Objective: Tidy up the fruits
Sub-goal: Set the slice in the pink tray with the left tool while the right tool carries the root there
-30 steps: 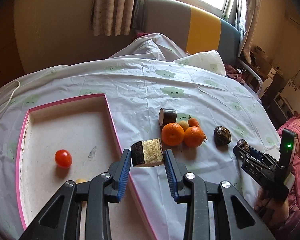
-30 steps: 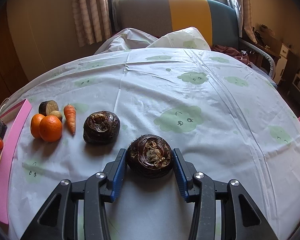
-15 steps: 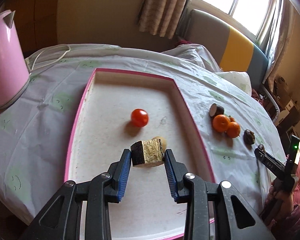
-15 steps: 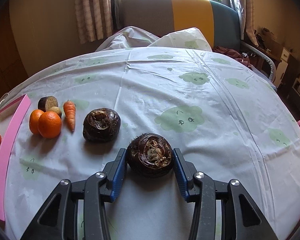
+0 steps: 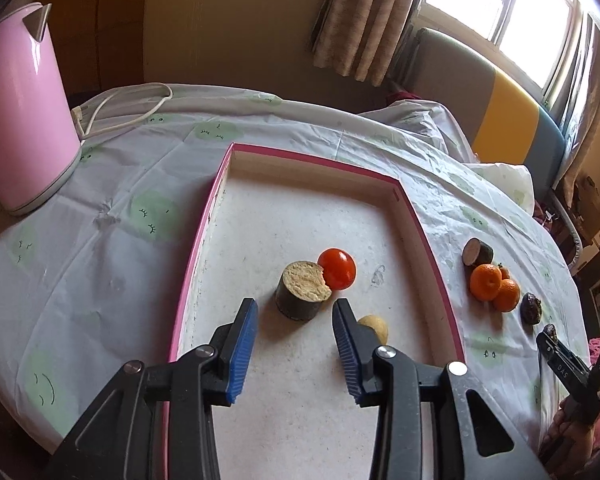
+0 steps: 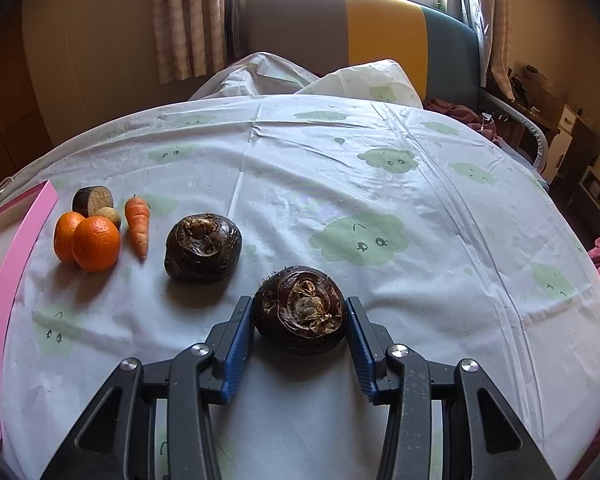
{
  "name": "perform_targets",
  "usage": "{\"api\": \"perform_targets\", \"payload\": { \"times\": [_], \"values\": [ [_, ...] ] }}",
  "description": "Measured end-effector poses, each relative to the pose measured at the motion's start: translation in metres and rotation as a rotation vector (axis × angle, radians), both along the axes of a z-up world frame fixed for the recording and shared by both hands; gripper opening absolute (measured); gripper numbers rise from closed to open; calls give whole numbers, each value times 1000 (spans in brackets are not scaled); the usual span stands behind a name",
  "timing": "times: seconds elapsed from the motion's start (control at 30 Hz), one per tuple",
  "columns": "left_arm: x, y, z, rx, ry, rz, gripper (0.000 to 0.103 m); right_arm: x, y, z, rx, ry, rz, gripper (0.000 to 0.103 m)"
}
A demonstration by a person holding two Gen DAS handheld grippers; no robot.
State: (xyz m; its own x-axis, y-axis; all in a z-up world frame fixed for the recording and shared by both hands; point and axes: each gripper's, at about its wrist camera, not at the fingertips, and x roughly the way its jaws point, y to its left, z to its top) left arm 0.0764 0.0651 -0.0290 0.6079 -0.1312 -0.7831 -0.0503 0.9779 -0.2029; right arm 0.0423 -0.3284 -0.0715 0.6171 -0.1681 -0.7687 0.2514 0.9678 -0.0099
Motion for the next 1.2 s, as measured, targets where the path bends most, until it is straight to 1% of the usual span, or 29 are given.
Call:
{"api": "perform_targets", "payload": {
  "times": [0.17,0.37,0.43,0.5,0.6,0.73,0.83,0.9,1.07,1.2],
  "values": [
    [-19,-8,-4,13,12,3,39,0,1,0,-5,-1,0,46],
    [-36,-25,-13,41,33,-65,39,-2,4,3,-17,6,6,45],
    [-41,-30,-14,53,27,-88,39,-4,6,6,-7,10,4,45],
    [-43,-31,-14,49,20,-95,39,-7,15,13,-14,-7,27,45],
    [-44,-31,-10,41,4,-102,39,-12,37,27,-36,-29,101,45],
    [-47,-22,-2,24,-32,-86,39,-15,74,45,16,-56,219,45],
    [-49,-11,-1,16,-37,-60,39,-17,112,56,42,-69,335,45],
    [-49,-4,0,8,-41,-39,39,-18,138,63,76,-71,415,45],
    [-50,12,3,-7,-49,9,39,-26,205,66,119,-49,607,45],
    [-52,20,6,-7,-59,27,39,-25,245,64,117,-34,704,45]
  ]
}}
